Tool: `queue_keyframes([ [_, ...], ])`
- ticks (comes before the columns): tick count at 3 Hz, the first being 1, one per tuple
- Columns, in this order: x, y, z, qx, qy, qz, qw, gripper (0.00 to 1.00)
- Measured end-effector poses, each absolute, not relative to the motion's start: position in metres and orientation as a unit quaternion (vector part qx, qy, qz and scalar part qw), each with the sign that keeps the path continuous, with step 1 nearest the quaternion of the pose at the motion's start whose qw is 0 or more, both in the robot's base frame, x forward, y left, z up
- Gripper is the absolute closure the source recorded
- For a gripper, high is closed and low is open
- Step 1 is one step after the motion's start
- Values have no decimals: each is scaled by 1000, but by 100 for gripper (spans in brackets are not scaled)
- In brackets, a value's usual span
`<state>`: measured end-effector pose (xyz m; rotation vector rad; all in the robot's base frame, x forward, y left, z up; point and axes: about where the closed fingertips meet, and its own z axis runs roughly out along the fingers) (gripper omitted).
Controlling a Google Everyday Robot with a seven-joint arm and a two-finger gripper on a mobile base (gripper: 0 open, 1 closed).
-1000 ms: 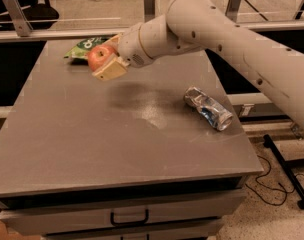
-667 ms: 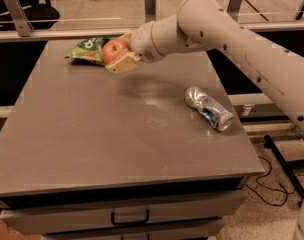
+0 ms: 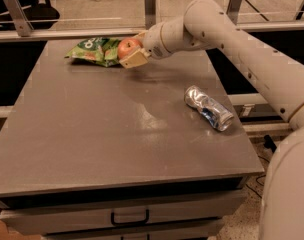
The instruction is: Move apple near green rice chip bag
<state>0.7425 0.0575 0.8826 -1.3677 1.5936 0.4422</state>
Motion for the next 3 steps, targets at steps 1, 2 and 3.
queue_keyframes([
  [1, 753, 47, 873, -544, 671, 176, 472, 59],
  [2, 757, 44, 865, -534, 679, 179, 470, 36],
  [3, 761, 48, 860, -533, 681, 187, 467, 12],
])
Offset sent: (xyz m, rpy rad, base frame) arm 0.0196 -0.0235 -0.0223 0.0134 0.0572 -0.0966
